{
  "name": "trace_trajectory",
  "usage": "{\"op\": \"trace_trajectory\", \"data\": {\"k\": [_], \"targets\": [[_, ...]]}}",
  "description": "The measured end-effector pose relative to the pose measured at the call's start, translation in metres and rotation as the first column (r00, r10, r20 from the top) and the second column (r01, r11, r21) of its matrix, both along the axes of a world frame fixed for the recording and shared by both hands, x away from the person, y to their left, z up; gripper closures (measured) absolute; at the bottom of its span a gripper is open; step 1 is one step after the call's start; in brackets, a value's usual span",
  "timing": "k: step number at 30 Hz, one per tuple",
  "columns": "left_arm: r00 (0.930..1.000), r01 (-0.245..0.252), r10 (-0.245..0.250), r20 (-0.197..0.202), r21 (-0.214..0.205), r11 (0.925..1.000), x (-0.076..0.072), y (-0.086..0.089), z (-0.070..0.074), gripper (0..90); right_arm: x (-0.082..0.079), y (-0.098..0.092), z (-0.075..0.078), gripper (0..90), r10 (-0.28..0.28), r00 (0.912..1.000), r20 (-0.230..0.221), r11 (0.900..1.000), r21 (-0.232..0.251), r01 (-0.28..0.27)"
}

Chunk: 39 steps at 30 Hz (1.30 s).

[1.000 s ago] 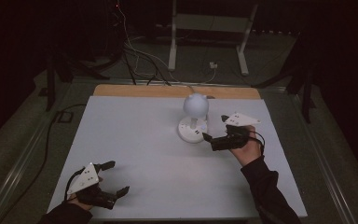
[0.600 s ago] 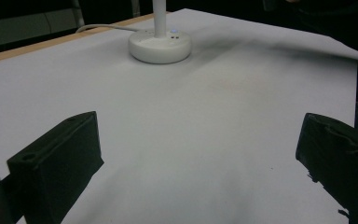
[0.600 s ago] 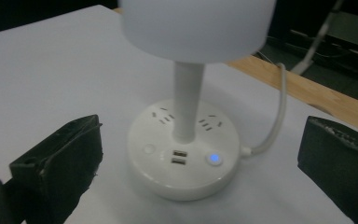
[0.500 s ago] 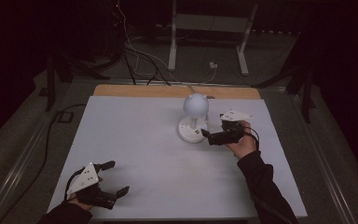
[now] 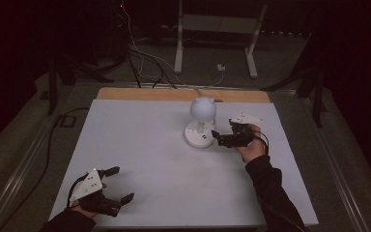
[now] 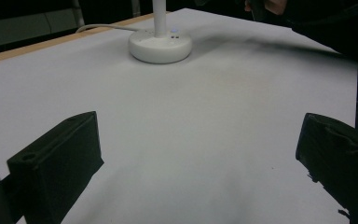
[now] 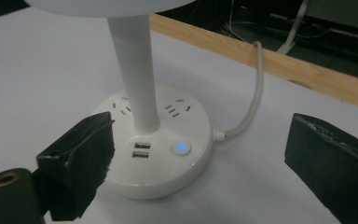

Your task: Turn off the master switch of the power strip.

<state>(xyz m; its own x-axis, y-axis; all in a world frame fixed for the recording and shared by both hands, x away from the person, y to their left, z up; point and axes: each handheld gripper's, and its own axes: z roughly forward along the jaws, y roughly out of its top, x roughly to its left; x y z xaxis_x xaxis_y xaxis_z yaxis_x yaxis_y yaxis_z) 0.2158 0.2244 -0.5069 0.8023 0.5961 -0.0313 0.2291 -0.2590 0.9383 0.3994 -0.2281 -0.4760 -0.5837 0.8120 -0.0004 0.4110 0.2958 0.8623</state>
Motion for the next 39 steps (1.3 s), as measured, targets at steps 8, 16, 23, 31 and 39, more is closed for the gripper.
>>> {"op": "trace_trajectory", "data": {"k": [8,16,23,31,39], "targets": [[1.0000,-0.001,0.001,0.001,-0.001,1.0000,0.000,0.000,0.000,0.6,0.002,0.004,-0.001,35.9,-0.057,0.9982,-0.017,0.9980,0.025,0.057],[1.0000,-0.002,0.002,0.000,0.001,1.0000,0.000,0.000,0.000,0.7,0.006,0.008,-0.005,55.8,-0.107,0.9940,-0.024,0.9941,0.019,0.107],[1.0000,0.000,0.000,-0.001,0.002,1.0000,0.000,0.000,0.000,0.7,0.008,0.014,-0.008,73.4,-0.125,0.9919,-0.022,0.9921,-0.013,0.125],[1.0000,0.001,-0.001,-0.002,0.001,1.0000,0.000,0.000,0.000,0.6,0.011,0.018,-0.009,89.5,-0.163,0.9861,-0.033,0.9861,-0.037,0.162],[1.0000,0.000,0.000,-0.003,0.001,1.0000,0.000,0.001,0.000,0.7,0.013,0.026,-0.014,89.9,-0.132,0.9884,-0.075,0.9906,-0.045,0.129]]}}
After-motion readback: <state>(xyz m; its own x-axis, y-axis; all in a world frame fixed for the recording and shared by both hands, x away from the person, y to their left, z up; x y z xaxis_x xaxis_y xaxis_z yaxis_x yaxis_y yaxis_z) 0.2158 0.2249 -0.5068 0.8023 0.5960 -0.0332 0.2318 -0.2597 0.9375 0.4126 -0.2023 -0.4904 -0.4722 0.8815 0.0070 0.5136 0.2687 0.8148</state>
